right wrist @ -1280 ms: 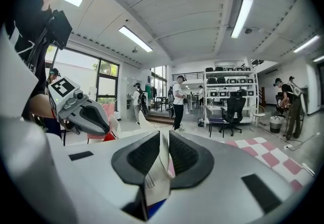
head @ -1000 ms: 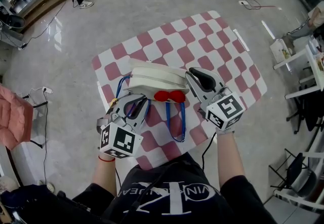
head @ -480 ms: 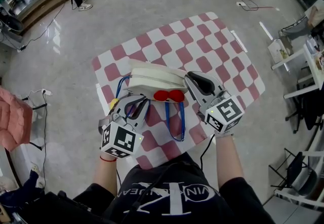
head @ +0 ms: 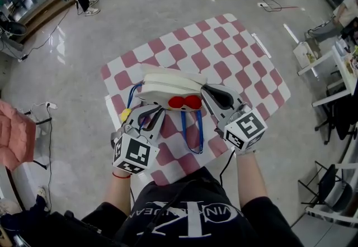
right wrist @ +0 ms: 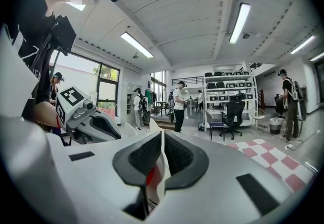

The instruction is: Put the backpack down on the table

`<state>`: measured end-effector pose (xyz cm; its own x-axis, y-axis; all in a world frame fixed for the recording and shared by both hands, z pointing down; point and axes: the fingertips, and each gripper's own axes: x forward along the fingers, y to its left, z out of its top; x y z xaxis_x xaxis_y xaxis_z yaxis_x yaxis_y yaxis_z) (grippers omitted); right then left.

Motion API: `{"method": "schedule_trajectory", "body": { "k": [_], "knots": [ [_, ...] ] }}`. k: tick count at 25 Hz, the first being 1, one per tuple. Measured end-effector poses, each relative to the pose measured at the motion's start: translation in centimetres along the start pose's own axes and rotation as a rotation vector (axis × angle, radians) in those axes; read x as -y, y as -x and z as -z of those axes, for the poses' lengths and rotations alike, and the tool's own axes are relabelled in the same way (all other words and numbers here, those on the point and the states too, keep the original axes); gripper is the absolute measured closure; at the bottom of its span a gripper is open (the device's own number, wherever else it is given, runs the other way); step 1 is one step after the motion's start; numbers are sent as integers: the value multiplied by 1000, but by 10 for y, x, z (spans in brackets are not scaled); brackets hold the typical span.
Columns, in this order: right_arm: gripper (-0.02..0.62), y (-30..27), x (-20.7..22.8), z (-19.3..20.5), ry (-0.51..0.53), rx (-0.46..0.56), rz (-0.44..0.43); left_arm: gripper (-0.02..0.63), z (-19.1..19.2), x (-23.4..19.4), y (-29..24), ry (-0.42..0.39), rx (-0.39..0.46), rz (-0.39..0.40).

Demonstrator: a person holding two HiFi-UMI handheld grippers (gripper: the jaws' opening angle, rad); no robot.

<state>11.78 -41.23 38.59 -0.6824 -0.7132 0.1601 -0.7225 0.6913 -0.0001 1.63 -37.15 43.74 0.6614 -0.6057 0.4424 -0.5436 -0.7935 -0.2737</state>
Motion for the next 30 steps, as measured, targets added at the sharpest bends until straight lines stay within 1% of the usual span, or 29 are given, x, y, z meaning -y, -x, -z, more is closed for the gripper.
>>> {"method": "schedule_trajectory", "body": {
  "k": [5,9,12,16,19,23,26,30],
  "knots": [
    [586,6,-11,-4,-16,13,1,580,-7,1,5,41,30,-19],
    [594,8,-24,-1,-24,12,-5,595,-8,2,9,79,54,-35],
    [594,9,-36,3,-27,7,-13,598,-6,6,12,89,61,-31],
    [595,11,-51,5,-48,13,-22,601,-10,13,18,103,85,-5],
    [595,15,-62,5,-67,16,-23,601,-14,17,24,116,101,-6],
    [595,17,-79,5,-66,17,-30,601,-16,17,36,125,100,-33],
    [595,20,-90,3,-68,23,-21,601,-17,17,44,149,118,-58],
    [595,22,-98,2,-72,37,42,601,-18,14,51,203,154,-113]
  ]
}}
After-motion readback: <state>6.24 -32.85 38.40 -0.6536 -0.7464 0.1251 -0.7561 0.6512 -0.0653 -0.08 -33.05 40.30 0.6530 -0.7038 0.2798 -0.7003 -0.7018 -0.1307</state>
